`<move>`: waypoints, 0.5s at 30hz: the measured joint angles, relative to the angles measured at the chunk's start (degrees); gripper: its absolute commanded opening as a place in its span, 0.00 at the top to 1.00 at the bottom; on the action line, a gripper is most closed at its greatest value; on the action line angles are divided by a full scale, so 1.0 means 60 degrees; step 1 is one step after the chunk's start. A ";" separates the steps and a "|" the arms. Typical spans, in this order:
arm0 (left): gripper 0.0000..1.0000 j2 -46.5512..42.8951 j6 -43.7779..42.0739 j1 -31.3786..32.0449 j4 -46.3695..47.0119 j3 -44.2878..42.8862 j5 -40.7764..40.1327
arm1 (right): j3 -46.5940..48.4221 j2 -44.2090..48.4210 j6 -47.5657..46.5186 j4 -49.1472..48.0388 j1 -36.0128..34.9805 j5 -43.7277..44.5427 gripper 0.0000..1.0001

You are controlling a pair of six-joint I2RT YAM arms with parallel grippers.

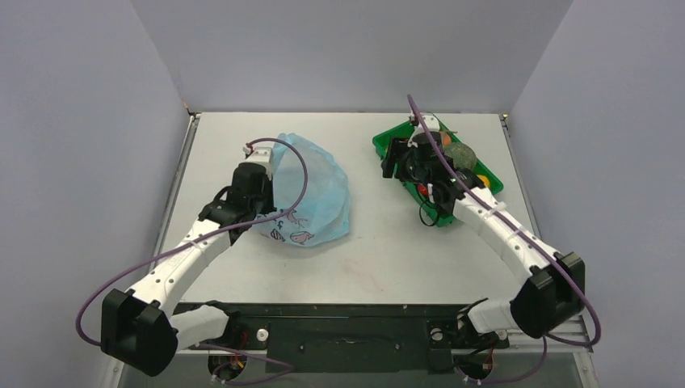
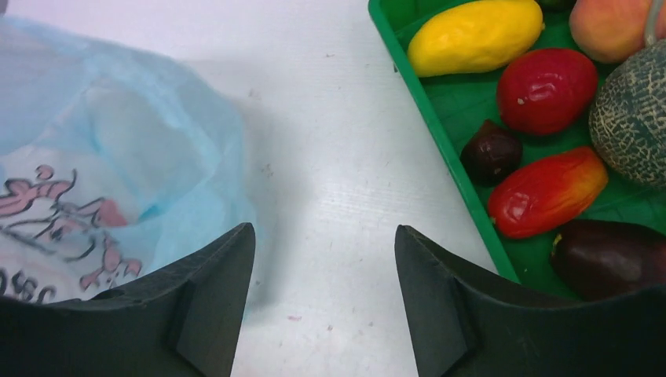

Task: Take the fake fruits out of the plastic bag
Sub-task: Move the plastic bag to the center of the board.

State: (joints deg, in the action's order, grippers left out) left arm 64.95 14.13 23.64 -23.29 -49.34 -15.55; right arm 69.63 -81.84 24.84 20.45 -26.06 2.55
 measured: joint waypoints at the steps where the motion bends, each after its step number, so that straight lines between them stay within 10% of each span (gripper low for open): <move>1: 0.84 0.0175 0.0000 -0.0051 0.0036 -0.0160 0.0055 | -0.0204 0.0448 0.0000 0.0022 -0.0160 -0.0044 0.39; 9: 0.30 0.0543 -0.0131 -0.0353 0.0091 -0.1282 0.0430 | -0.1337 0.3162 -0.0040 0.0943 -0.0277 0.0222 0.39; 15: 0.17 -0.0823 0.0663 -0.0419 -0.0994 -0.1260 0.0721 | -0.1392 0.4615 -0.0095 0.1767 -0.0291 0.0288 0.38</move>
State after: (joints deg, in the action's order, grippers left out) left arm 60.01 18.11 21.12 -29.26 -56.90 -11.22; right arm 61.28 -54.15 24.27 31.05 -27.81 4.27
